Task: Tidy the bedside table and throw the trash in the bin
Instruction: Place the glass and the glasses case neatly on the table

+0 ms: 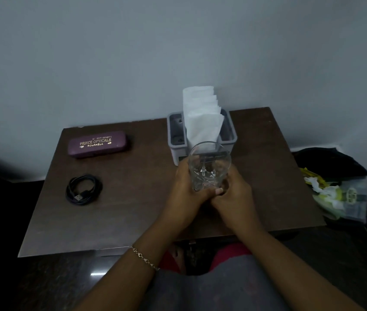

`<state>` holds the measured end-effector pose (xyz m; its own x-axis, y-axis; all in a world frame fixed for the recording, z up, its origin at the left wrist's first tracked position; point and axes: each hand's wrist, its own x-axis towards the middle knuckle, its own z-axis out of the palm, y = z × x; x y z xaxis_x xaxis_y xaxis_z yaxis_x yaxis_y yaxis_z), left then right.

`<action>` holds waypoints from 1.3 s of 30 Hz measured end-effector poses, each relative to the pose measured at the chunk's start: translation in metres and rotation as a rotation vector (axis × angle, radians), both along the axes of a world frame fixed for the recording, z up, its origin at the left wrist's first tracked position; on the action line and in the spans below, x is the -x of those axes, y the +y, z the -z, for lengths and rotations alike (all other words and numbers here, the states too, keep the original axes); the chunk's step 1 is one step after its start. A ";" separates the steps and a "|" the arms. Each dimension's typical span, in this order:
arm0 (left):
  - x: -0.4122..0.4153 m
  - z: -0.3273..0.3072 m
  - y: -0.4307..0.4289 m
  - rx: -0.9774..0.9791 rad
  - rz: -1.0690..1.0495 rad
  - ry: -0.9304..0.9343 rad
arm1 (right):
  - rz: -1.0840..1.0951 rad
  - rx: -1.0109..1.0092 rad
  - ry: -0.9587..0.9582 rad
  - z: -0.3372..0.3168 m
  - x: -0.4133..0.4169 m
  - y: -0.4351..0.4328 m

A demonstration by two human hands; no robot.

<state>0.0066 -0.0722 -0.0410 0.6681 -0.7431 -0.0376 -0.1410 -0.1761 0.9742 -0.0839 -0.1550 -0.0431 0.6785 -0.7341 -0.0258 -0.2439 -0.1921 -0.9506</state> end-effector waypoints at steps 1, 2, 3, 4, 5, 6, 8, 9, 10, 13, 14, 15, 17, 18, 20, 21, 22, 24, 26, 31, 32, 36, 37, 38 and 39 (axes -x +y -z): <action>0.001 0.000 0.000 -0.002 -0.001 -0.009 | 0.002 0.002 0.000 0.000 0.000 0.000; 0.001 0.001 0.000 -0.004 -0.004 -0.017 | 0.000 0.004 0.003 0.001 0.001 0.000; 0.002 0.001 0.000 -0.006 -0.007 -0.019 | -0.004 0.001 0.007 0.002 0.001 0.000; 0.001 0.001 0.001 -0.009 -0.011 -0.020 | -0.008 -0.005 0.011 0.002 0.001 0.000; 0.001 0.001 0.001 -0.009 -0.013 -0.020 | -0.013 -0.010 0.014 0.002 0.001 0.000; 0.000 0.001 0.001 -0.006 -0.011 -0.021 | -0.018 -0.014 0.017 0.002 0.001 0.000; 0.000 0.001 0.001 0.001 -0.002 -0.011 | -0.022 -0.027 0.019 0.000 0.001 0.000; -0.001 0.002 0.001 0.006 0.000 -0.003 | -0.021 -0.032 0.022 -0.001 0.001 0.001; 0.000 0.001 0.001 0.010 -0.001 0.001 | -0.018 -0.033 0.026 -0.001 0.001 0.002; 0.002 0.001 0.001 0.014 0.002 0.009 | -0.008 -0.028 0.032 0.000 0.002 0.003; 0.003 0.001 0.000 0.017 0.008 0.013 | -0.005 -0.023 0.033 0.001 0.003 0.003; 0.004 0.001 -0.001 0.020 0.015 0.020 | -0.001 -0.019 0.039 0.002 0.004 0.002; 0.007 0.000 -0.003 0.022 0.027 0.028 | 0.006 -0.015 0.052 0.003 0.006 0.001; 0.008 -0.001 -0.004 0.014 0.033 0.020 | 0.004 -0.017 0.062 0.002 0.007 0.001; 0.007 -0.005 -0.002 -0.001 0.062 0.039 | 0.003 -0.036 0.082 -0.001 0.009 0.002; 0.006 -0.009 0.001 -0.016 0.080 0.071 | 0.020 -0.037 0.101 -0.002 0.011 0.004; 0.003 -0.014 0.007 -0.036 0.091 0.086 | 0.054 -0.027 0.142 -0.003 0.015 0.005; -0.004 -0.026 0.027 -0.076 0.037 0.065 | 0.134 0.003 0.291 -0.012 0.028 0.011; -0.016 -0.032 0.056 -0.071 -0.157 -0.025 | 0.087 -0.015 0.363 -0.024 0.040 0.028; -0.084 -0.021 0.123 -0.050 -0.710 -0.242 | -0.234 -0.087 0.205 -0.045 0.005 0.083; -0.103 -0.016 0.131 -0.094 -0.772 -0.255 | -0.266 -0.075 0.174 -0.046 -0.011 0.090; -0.163 -0.007 0.145 -0.247 -0.895 -0.275 | -0.249 -0.065 0.126 -0.045 -0.082 0.099; -0.172 -0.009 0.143 -0.276 -0.897 -0.290 | -0.226 -0.066 0.128 -0.042 -0.100 0.098; -0.182 -0.008 0.141 -0.307 -0.894 -0.299 | -0.201 -0.055 0.133 -0.039 -0.116 0.097; -0.188 -0.010 0.136 -0.337 -0.888 -0.285 | -0.179 -0.039 0.140 -0.034 -0.129 0.094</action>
